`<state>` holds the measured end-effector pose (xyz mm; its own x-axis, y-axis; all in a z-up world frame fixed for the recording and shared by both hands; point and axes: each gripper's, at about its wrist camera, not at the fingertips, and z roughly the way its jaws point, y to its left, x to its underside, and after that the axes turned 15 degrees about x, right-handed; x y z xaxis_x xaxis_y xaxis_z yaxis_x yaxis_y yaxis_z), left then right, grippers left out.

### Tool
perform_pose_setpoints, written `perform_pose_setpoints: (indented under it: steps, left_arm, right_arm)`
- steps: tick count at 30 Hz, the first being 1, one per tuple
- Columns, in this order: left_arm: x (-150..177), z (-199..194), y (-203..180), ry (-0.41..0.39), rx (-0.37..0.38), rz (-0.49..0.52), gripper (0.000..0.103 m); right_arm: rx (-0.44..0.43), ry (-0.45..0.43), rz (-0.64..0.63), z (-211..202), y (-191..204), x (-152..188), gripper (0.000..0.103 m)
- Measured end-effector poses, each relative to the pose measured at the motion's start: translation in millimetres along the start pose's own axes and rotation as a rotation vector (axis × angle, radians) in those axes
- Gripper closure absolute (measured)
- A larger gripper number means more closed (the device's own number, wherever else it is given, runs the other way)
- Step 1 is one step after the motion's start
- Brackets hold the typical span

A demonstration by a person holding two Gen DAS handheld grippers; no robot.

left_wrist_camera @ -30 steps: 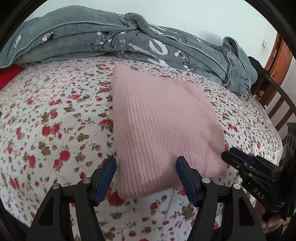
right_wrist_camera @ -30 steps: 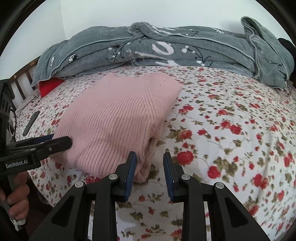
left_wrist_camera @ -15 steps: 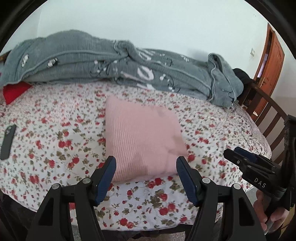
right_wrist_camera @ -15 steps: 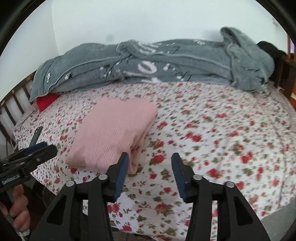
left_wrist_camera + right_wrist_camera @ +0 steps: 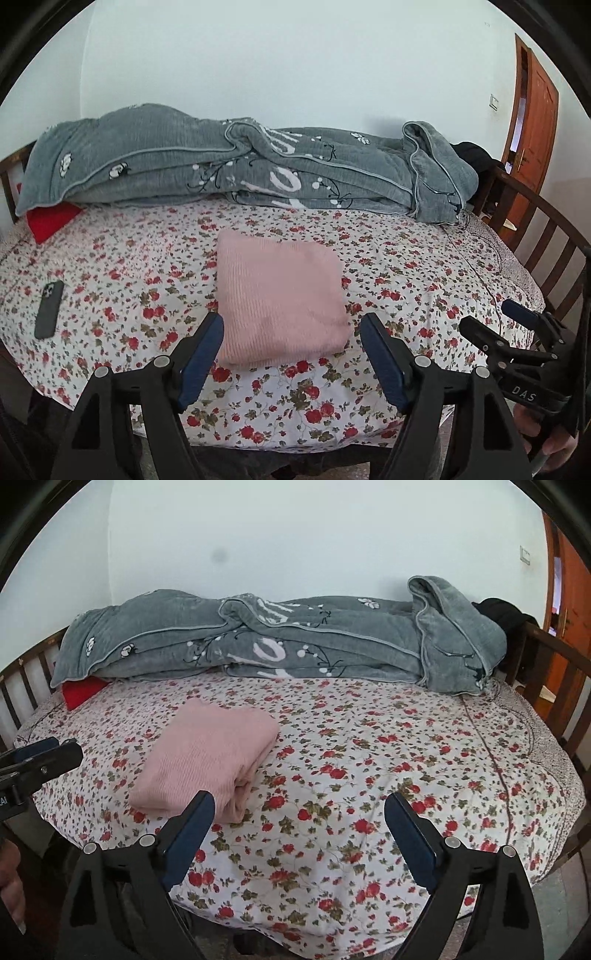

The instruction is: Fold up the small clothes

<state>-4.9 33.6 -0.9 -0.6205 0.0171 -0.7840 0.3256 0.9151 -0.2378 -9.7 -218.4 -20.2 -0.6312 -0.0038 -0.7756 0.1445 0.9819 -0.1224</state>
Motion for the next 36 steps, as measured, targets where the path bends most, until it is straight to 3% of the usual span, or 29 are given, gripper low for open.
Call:
perform_pose_setpoints:
  steps: [36]
  left_arm:
    - [5.4, 1.2, -2.3, 0.003, -0.034, -0.010, 0.028]
  right_arm:
    - [0.017, -0.002, 0.053, -13.0, -14.7, -0.4, 0.011]
